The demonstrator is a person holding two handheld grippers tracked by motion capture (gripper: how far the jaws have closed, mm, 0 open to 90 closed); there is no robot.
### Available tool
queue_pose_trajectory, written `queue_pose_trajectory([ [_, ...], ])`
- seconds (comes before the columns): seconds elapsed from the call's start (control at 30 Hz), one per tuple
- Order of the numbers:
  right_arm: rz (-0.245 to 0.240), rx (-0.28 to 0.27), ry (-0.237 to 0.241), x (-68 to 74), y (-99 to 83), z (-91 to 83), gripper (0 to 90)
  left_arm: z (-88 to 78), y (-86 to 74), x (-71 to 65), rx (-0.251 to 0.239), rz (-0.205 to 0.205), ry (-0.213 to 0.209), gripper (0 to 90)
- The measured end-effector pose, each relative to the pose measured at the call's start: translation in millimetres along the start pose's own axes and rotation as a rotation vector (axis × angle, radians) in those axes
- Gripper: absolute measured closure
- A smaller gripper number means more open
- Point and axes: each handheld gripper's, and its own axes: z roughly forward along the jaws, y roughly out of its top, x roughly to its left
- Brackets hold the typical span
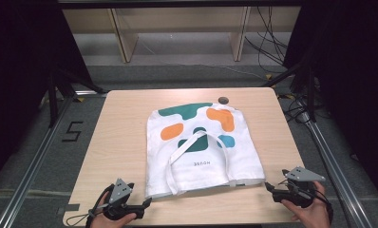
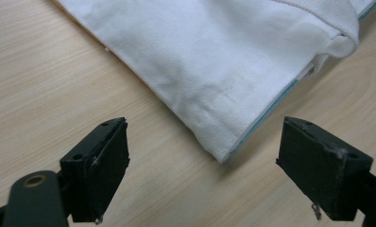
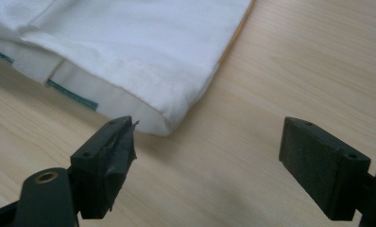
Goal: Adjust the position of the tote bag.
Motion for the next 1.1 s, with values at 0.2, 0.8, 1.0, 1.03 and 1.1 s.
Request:
queue_pose_trajectory([
  [0.2,-0.006,0.014,0.019,5.0,2.3,2.5,20.0,9.6,3.2,-5.0,0.058,0.055,0.008,20.1],
  [0.8,-0.141,0.025,0.003,18.1,13.7,19.5,28.7,33.5,27.5,-10.9,0.092,0.173,0.030,53.2],
  [1.0,-0.238,0.079,-0.024,26.3,21.2,35.1,37.6,33.4,31.4,-7.8,0.105,0.248,0.063,63.5],
  [1.03,-0.251,0.088,-0.017,26.4,23.0,37.9,38.8,33.2,31.8,-7.7,0.105,0.256,0.067,64.5],
  [1.1,-0.282,0.084,-0.014,26.3,27.6,44.8,41.0,33.3,32.0,-6.8,0.091,0.258,0.062,65.7],
])
